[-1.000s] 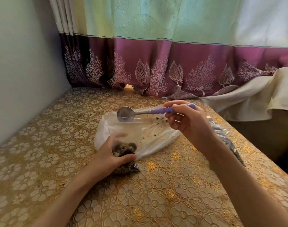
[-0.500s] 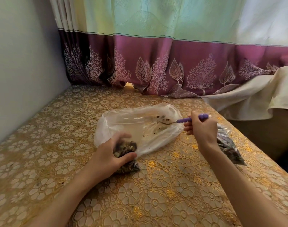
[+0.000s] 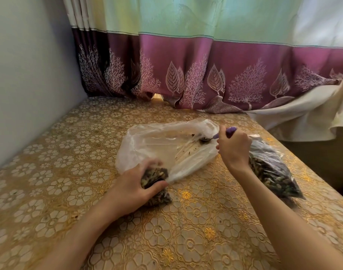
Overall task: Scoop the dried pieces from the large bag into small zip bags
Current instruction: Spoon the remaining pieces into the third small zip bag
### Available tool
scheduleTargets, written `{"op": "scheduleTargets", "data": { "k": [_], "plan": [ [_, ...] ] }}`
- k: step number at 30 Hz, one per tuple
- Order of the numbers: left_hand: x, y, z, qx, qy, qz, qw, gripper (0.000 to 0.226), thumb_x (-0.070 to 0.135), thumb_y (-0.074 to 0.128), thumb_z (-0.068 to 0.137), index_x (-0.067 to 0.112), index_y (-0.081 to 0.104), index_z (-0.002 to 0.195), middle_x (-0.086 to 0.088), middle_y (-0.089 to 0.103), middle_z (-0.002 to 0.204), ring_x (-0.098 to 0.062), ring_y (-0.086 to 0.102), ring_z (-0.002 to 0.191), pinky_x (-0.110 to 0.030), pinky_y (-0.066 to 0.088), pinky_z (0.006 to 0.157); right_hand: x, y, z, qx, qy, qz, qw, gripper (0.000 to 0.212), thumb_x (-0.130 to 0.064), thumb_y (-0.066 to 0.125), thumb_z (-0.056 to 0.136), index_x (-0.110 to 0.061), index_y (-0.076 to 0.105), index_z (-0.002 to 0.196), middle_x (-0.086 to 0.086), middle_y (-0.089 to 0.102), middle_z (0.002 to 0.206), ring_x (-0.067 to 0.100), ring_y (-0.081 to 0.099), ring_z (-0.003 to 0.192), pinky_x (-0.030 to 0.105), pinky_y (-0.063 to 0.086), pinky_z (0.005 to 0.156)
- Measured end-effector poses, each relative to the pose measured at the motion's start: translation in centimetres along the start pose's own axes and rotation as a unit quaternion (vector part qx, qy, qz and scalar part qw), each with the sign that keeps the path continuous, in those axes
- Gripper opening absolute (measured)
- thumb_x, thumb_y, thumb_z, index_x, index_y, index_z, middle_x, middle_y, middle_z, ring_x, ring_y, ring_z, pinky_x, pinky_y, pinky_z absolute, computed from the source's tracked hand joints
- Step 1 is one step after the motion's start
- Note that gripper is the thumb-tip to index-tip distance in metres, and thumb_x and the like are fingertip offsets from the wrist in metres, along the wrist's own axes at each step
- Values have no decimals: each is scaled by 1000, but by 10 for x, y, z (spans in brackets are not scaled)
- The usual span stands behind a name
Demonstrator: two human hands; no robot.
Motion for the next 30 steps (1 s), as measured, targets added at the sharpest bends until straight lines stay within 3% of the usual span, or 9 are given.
{"op": "scheduleTargets", "data": {
  "k": [2, 7, 10, 12, 17, 20, 30],
  "plan": [
    [0, 1, 0, -2, -2, -3, 1000, 51, 66, 51, 63, 49, 41, 109, 28, 53, 100, 7, 56, 90, -16, 50, 79, 0, 2, 0, 6, 1, 9, 1000, 36, -22, 50, 96, 2, 65, 76, 15, 68, 70, 32, 65, 62, 50, 53, 67],
    [0, 1, -1, -3, -2, -1, 1000, 49, 66, 50, 62, 50, 41, 108, 30, 51, 96, 13, 53, 85, -7, 45, 70, 7, 8, -3, 7, 34, 46, 998, 32, -21, 51, 96, 2, 64, 77, 16, 68, 74, 30, 66, 63, 47, 55, 66],
    [0, 1, -1, -4, -7, -2, 1000, 51, 66, 50, 62, 50, 41, 109, 28, 52, 98, 11, 53, 87, -11, 46, 75, 20, 11, -8, 9, 100, 96, 990, 25, -20, 53, 96, -1, 66, 86, 15, 70, 80, 13, 63, 55, 16, 50, 47],
    [0, 1, -1, -4, -7, -2, 1000, 51, 66, 50, 62, 50, 41, 109, 27, 52, 99, 10, 53, 89, -14, 47, 78, 26, 12, -11, 13, 126, 126, 984, 22, -19, 54, 95, -3, 67, 86, 14, 70, 79, 7, 61, 50, 9, 44, 43],
    [0, 1, -1, -4, -5, -5, 1000, 47, 64, 52, 63, 51, 41, 107, 29, 51, 98, 13, 52, 89, -8, 45, 74, 22, 11, -8, 9, 93, 123, 988, 26, -21, 54, 95, -1, 68, 85, 8, 66, 67, -1, 56, 40, 10, 42, 40],
    [-1, 1, 0, -3, -6, -5, 1000, 40, 56, 59, 70, 51, 41, 106, 26, 53, 101, 12, 53, 89, -7, 44, 74, 21, 9, -5, 30, 85, 132, 987, 25, -23, 54, 95, -9, 64, 77, 7, 68, 70, -1, 57, 42, 11, 46, 44],
    [-2, 0, 0, 7, -5, 7, 1000, 42, 44, 65, 77, 45, 43, 113, 29, 52, 97, 15, 51, 85, -1, 42, 70, 28, 18, -10, 26, 109, 142, 983, 20, -19, 55, 94, -5, 68, 86, 3, 67, 70, 3, 60, 46, 13, 50, 50]
  ]
}}
Point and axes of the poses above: each hand's wrist, its own z-axis towards the middle knuckle, its own y-axis out of the palm, x = y × z, the point moved 6 cm from there along z, towards the middle knuckle
